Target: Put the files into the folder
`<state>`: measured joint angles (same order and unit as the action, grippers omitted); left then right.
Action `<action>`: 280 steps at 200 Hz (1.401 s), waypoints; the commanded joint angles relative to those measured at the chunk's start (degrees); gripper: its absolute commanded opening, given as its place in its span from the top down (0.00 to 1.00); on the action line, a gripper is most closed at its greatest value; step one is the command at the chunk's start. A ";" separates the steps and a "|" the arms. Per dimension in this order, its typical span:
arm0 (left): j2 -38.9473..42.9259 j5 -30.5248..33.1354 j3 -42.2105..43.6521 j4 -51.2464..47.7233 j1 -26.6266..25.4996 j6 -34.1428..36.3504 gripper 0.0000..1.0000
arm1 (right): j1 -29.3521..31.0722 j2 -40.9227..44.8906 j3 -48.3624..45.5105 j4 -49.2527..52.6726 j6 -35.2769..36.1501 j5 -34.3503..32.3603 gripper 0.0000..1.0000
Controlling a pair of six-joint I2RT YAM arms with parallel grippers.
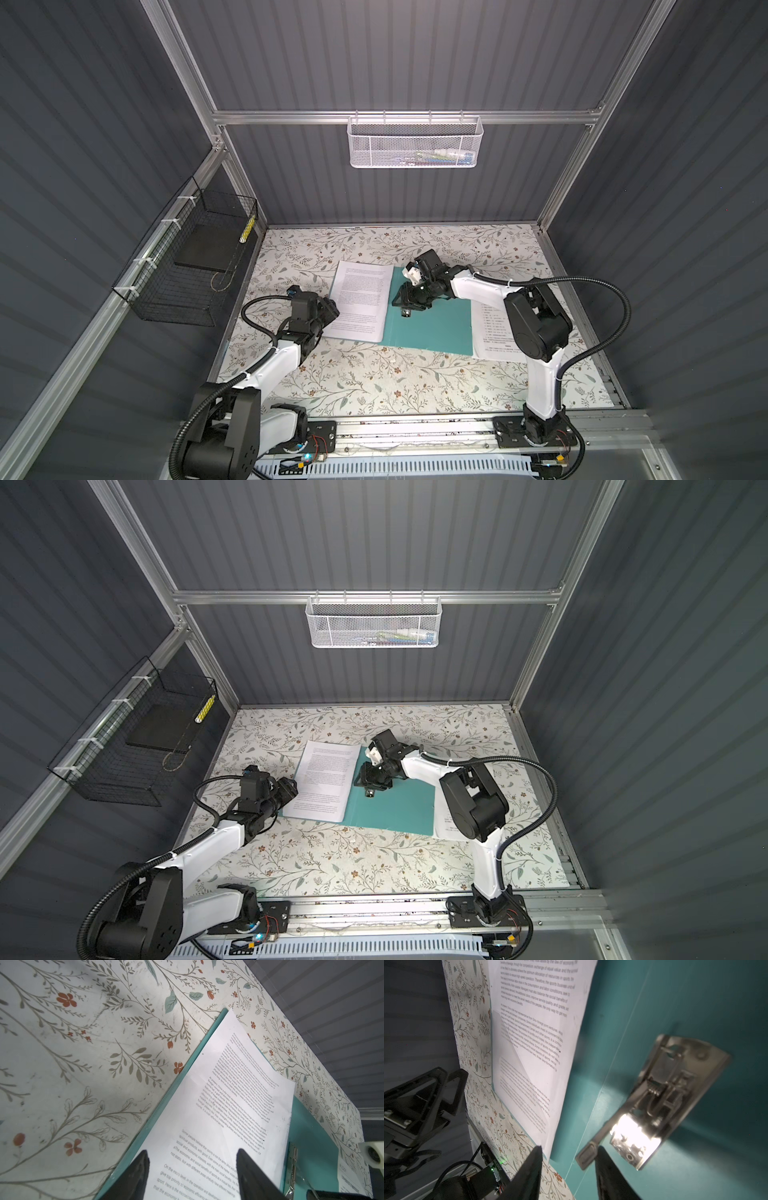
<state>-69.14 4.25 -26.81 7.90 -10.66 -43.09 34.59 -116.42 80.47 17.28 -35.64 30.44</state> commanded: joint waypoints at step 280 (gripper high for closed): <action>-2.54 -4.64 0.18 4.14 0.37 0.01 0.33 | -3.50 -4.82 10.74 11.11 4.24 -12.75 0.49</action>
<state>-71.48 0.80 -26.83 10.46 -10.66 -43.13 30.15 -119.70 88.14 28.01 -31.07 17.37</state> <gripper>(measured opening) 0.674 0.513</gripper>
